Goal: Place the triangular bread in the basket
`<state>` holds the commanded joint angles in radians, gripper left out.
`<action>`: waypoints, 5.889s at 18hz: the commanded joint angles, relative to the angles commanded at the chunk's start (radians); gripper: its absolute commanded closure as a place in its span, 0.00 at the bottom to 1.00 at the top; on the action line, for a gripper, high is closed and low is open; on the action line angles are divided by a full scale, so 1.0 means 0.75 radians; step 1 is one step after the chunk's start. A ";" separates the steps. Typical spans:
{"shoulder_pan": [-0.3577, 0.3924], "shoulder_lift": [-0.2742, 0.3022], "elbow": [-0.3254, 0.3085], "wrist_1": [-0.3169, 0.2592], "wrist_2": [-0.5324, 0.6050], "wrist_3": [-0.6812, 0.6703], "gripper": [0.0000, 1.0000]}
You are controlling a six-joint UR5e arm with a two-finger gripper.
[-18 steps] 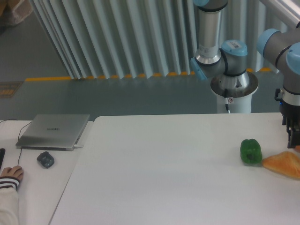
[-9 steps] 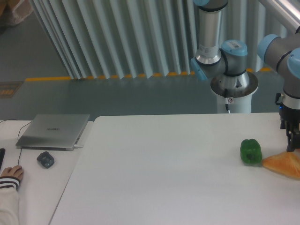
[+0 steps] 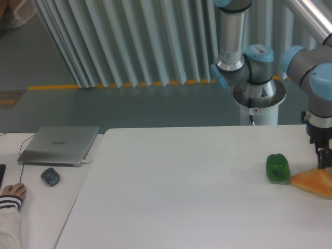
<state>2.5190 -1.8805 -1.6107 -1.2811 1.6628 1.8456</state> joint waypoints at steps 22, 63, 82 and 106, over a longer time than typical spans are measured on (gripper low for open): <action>-0.021 -0.131 0.002 0.129 0.172 -0.019 0.00; 0.427 0.178 0.000 -0.145 -0.066 0.194 1.00; 0.472 0.174 -0.035 -0.124 0.434 0.650 0.00; 0.135 -0.008 0.303 -0.180 -0.121 0.178 0.00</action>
<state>2.6201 -1.8868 -1.3837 -1.4159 1.5723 1.9788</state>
